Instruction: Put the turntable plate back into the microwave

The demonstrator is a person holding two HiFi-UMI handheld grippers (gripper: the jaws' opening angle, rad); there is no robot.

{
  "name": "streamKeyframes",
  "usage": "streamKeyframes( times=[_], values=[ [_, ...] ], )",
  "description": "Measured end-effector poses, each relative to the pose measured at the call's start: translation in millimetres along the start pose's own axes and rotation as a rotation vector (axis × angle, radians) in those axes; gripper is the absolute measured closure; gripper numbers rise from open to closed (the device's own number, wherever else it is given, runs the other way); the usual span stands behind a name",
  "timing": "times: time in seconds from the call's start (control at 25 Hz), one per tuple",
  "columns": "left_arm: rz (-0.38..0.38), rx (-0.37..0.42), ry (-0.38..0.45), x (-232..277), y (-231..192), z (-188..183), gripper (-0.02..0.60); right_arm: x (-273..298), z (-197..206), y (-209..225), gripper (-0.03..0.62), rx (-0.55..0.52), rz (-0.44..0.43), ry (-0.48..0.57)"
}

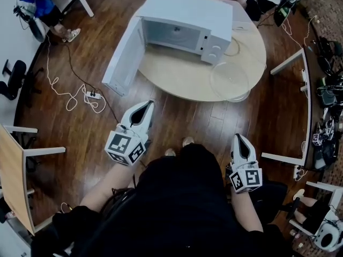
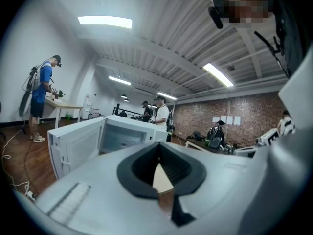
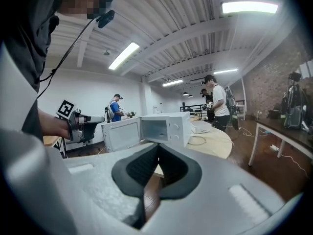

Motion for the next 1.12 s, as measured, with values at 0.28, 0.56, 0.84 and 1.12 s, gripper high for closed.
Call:
streamKeyframes(
  times=[0.28,0.56,0.84,1.12],
  values=[
    [-0.023,0.012,-0.002,2,-12,0,0.575,30,2,-10,0.592,-0.003,-0.056,0.0],
    [-0.047,0.07,-0.012,11,-32,-10,0.577,78,8,-20,0.592,0.005,-0.119,-0.013],
    [-0.069,0.076,-0.021,52,-56,-23,0.575,130,-8,8,0.592,0.015,-0.118,-0.019],
    [-0.065,0.086,-0.038,95,-72,-40,0.577,174,-32,25,0.592,0.024,-0.126,0.015]
  ],
)
Point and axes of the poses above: the fingertips, and each gripper's own axes: x forward along the fingers, y to its right, z out of its underside, the point moved 1 cm from there along -x, backward along the fingers, and after that the axes turned 1 degree about z, right-handed, at the moved point
